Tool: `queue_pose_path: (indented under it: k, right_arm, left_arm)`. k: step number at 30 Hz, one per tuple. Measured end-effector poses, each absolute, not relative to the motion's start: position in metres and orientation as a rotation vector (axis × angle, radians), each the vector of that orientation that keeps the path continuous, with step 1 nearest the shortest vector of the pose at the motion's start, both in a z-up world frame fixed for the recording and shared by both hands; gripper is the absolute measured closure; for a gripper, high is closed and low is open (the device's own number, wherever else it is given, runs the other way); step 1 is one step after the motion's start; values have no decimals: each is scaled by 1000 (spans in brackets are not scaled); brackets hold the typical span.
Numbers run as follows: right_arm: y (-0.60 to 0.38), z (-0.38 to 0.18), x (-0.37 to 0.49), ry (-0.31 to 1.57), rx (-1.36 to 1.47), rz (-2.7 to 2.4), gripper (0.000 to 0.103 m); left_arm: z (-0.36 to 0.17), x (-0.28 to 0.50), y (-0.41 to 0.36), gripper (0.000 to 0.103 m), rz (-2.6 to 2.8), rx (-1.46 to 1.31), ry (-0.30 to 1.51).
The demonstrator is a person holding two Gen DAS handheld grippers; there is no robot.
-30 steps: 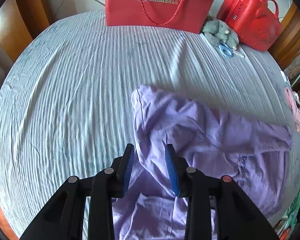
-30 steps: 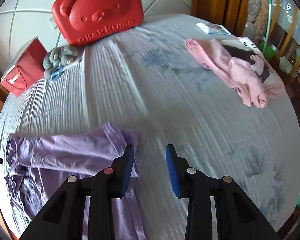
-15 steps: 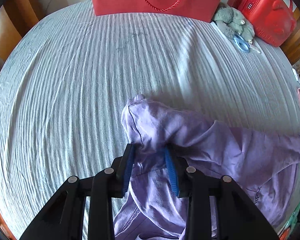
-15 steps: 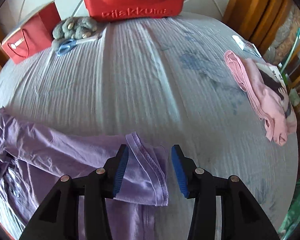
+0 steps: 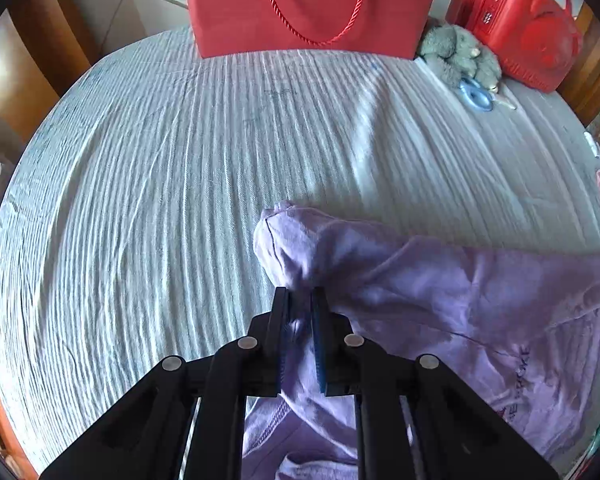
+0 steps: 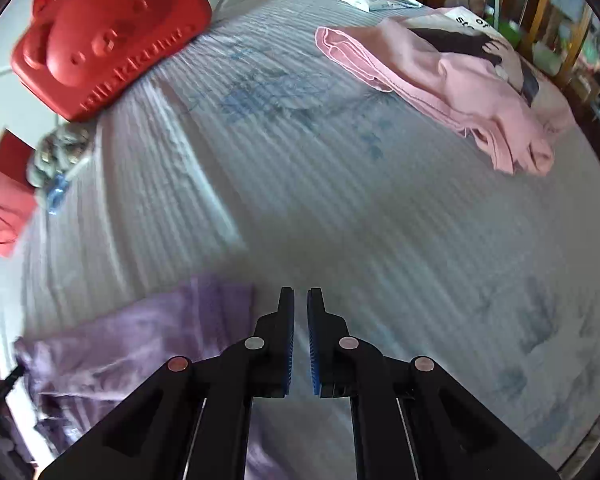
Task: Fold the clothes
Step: 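Pinch the hem with the left gripper while the right gripper pinches the opposite hem corner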
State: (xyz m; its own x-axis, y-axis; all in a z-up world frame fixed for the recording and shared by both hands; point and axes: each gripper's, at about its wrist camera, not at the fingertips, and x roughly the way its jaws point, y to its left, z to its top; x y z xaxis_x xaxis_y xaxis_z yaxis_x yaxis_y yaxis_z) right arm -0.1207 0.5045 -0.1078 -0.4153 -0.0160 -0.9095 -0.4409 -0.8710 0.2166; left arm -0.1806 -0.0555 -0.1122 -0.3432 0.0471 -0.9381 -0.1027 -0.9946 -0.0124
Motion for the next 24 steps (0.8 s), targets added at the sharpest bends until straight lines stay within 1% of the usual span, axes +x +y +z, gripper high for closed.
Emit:
queue_pose_path:
  k: [1, 3, 4, 5, 7, 9, 11, 15, 19, 20, 22, 23, 24]
  right_arm:
    - [495, -98, -106, 574, -1510, 2413, 94]
    - [475, -86, -75, 474, -1521, 2491, 88]
    - [468, -84, -59, 444, -1533, 2513, 86]
    - [462, -83, -43, 427, -1546, 2525, 83]
    - [454, -84, -12, 428, -1573, 2532, 79]
    - [451, -91, 17, 448, -1610, 2518, 73]
    - [450, -100, 40, 459, -1645, 2495, 71]
    - [446, -116, 76, 489, -1688, 2448, 71]
    - [439, -122, 97, 503, -1705, 2435, 71]
    - [436, -121, 101, 499, -1709, 2443, 70]
    - [431, -123, 106, 487, -1712, 2462, 66]
    - [429, -124, 108, 474, -1714, 2469, 61]
    - [426, -125, 108, 456, -1720, 2476, 59]
  left_arm:
    - [-105, -170, -59, 90, 2497, -1720, 79]
    - [-92, -148, -65, 76, 2487, -1672, 89]
    - [-85, -138, -69, 65, 2482, -1648, 94]
    - [-84, -126, -72, 62, 2479, -1639, 114]
    - [-87, -105, -78, 62, 2457, -1656, 135]
    - [-98, -88, -83, 62, 2420, -1694, 141]
    - [-112, -78, -82, 62, 2386, -1714, 162]
    - [-131, -66, -74, 62, 2333, -1719, 200]
    - [-137, -64, -67, 62, 2344, -1713, 259]
    - [-137, -64, -66, 62, 2335, -1715, 250]
    - [-136, -63, -65, 62, 2318, -1711, 248]
    - [-136, -63, -64, 62, 2314, -1709, 257]
    - [-135, -62, -63, 62, 2310, -1711, 256]
